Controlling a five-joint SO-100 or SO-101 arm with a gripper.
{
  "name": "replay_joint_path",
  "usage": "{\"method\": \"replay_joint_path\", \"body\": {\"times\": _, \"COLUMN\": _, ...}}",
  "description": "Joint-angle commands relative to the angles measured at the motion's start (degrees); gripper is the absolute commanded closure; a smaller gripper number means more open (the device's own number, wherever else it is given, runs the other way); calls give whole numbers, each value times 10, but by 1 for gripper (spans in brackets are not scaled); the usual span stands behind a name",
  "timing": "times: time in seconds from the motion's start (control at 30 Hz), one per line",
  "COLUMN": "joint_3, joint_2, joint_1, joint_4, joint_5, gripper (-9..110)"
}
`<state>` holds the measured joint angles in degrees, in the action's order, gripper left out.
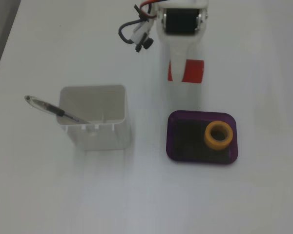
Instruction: Remove the cube from the box.
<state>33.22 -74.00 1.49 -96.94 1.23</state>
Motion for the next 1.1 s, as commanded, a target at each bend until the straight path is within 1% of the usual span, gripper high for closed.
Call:
{"method": "replay_joint_path", "body": {"times": 0.0, "joint_3": 126, "joint_2": -104, "joint_1": 10, "joint_4": -2, "joint_5": 18, "gripper": 102}}
{"method": "replay_joint_path", "body": {"times": 0.1, "joint_3": 253, "joint_2": -180, "joint_1": 9, "joint_4": 9, "joint_5": 33, "gripper": 102}}
{"method": "replay_joint_path", "body": {"times": 0.2, "joint_3": 392, "joint_2": -261, "joint_1": 9, "joint_4": 63, "joint_5": 47, "gripper": 102}}
{"method": "replay_joint_path", "body": {"times": 0.47, "joint_3": 797, "joint_2": -461, "joint_1": 17, "joint_4": 298, "joint_5": 78, "gripper": 102}}
{"method": "replay_joint_path", "body": {"times": 0.6, "joint_3": 949, "joint_2": -521, "joint_1": 18, "joint_4": 420, "joint_5": 105, "gripper": 102}}
{"method": "replay_joint_path", "body": {"times": 0.67, "joint_3": 1004, "joint_2": -539, "joint_1": 21, "joint_4": 453, "joint_5": 110, "gripper": 102}}
{"method": "replay_joint_path", "body": {"times": 0.8, "joint_3": 1063, "joint_2": -549, "joint_1": 27, "joint_4": 492, "joint_5": 106, "gripper": 102}}
{"method": "replay_joint_path", "body": {"times": 0.9, "joint_3": 1085, "joint_2": -552, "joint_1": 20, "joint_4": 510, "joint_5": 102, "gripper": 102}}
{"method": "replay_joint_path", "body": {"times": 1.0, "joint_3": 1096, "joint_2": -554, "joint_1": 18, "joint_4": 513, "joint_5": 68, "gripper": 102}}
{"method": "replay_joint_path", "body": {"times": 1.07, "joint_3": 1093, "joint_2": -548, "joint_1": 18, "joint_4": 513, "joint_5": 64, "gripper": 102}}
